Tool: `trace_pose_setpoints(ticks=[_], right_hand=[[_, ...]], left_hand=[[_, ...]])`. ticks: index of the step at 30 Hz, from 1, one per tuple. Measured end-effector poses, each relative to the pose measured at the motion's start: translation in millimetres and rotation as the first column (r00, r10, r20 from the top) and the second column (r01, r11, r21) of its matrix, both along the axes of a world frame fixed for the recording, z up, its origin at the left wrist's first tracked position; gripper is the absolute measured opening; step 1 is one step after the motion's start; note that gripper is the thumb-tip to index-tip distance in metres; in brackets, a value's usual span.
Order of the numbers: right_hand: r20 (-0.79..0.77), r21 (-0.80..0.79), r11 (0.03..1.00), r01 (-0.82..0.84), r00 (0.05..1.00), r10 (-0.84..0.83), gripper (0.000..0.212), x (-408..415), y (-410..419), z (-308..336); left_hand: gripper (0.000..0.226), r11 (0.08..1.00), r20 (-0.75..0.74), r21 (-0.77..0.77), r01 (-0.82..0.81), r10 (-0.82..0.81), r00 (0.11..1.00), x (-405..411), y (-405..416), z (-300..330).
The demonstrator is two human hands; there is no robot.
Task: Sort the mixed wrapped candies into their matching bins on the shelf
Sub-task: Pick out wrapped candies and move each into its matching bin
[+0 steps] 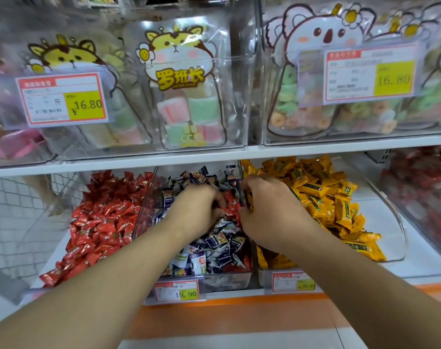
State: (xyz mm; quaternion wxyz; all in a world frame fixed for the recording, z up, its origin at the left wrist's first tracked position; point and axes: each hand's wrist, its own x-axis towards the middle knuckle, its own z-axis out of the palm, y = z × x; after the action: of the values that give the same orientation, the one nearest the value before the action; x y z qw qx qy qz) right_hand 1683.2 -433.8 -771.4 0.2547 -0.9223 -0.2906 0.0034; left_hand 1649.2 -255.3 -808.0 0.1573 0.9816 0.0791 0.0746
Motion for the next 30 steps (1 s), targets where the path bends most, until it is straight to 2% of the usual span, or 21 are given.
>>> trace_pose_setpoints(ticks=[5,10,14,17,20,23,26,30], right_hand=[[0.000,-0.014,1.000,-0.006,1.000,0.006,0.046,-0.4,-0.4,0.4],[0.032,0.007,0.999,-0.038,0.999,0.038,0.052,-4.8,2.6,1.7],[0.084,0.105,0.982,-0.155,0.986,0.147,0.031,-18.3,10.3,7.9],[0.106,0.170,0.963,-0.211,0.975,0.195,0.011,-29.5,19.8,10.1],[0.097,0.218,0.953,-0.210,0.976,0.193,0.003,-39.0,28.6,10.5],[0.050,0.241,0.947,-0.211,0.977,0.205,0.005,-49.4,37.6,10.5],[0.002,0.222,0.948,-0.228,0.972,0.233,0.008,-59.5,49.9,9.4],[-0.068,0.250,0.944,-0.215,0.969,0.238,0.011,-70.3,76.9,8.9]], left_hand=[[0.009,0.971,0.159,-0.214,-0.103,0.138,0.978,-12.5,4.0,1.3],[0.011,0.837,0.184,-0.535,-0.116,0.250,0.951,-32.4,10.1,14.1],[0.013,0.734,0.181,-0.676,-0.066,0.252,0.951,-54.9,10.1,26.2],[0.015,0.693,0.168,-0.719,-0.056,0.251,0.953,-74.9,11.9,31.4],[0.020,0.682,0.164,-0.728,-0.070,0.273,0.948,-96.4,20.4,31.3],[0.020,0.699,0.222,-0.709,-0.094,0.348,0.911,-119.4,41.9,34.8],[0.024,0.699,0.274,-0.695,-0.168,0.473,0.837,-137.2,77.8,38.2],[0.033,0.718,0.284,-0.639,-0.275,0.552,0.784,-155.6,116.2,34.4]])
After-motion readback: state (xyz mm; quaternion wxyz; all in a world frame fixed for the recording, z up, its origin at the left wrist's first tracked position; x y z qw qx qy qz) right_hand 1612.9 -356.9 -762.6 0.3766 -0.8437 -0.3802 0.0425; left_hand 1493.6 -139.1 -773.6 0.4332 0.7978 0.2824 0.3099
